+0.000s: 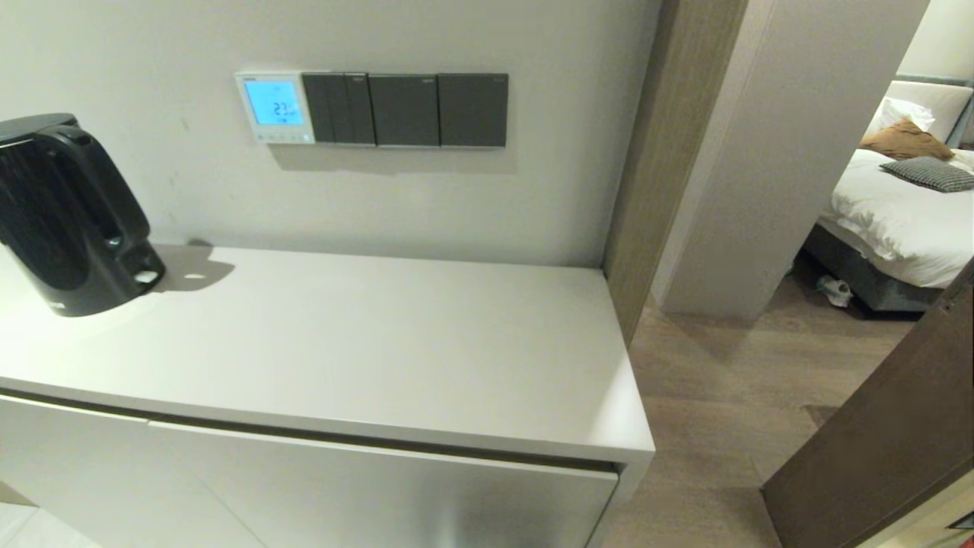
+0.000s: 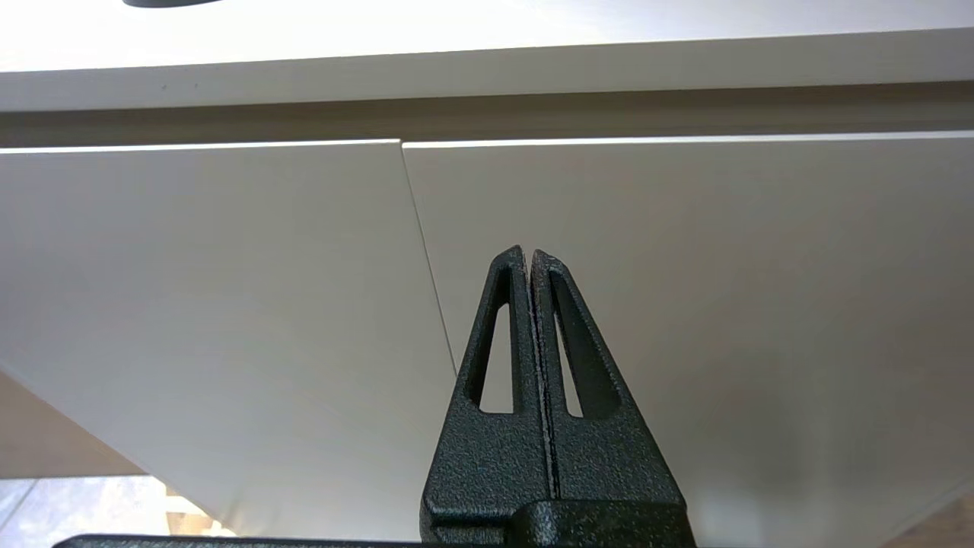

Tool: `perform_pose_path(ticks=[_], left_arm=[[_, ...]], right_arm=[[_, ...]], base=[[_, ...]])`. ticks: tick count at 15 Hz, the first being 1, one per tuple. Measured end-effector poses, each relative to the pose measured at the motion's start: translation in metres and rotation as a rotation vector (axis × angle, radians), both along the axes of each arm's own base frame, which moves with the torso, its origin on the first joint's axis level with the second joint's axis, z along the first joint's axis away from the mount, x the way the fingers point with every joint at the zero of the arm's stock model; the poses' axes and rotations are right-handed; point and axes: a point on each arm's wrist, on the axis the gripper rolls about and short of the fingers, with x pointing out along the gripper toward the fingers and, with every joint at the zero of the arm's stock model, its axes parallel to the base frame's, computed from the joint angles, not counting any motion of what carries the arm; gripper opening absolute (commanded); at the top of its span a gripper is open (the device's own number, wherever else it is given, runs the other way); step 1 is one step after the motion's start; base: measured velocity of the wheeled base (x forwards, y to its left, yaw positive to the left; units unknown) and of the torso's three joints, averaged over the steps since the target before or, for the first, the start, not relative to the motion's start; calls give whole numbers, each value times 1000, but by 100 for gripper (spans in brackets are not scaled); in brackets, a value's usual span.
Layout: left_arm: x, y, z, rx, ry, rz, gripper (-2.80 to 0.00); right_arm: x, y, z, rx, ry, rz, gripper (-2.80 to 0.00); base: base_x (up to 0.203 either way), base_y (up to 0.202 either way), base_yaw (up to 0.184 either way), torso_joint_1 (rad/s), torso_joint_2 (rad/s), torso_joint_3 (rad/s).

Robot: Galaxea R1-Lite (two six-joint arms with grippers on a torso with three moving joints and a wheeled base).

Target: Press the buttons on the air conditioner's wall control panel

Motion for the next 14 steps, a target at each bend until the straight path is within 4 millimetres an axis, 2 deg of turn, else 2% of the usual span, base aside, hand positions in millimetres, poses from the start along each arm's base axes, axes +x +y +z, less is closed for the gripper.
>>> perform_pose_path(ticks=[14], left_arm=[[0, 0, 0, -18, 0, -1, -280]], right_arm=[[0, 0, 0, 0, 0, 0, -280]], base=[[0, 0, 0, 0, 0, 0]])
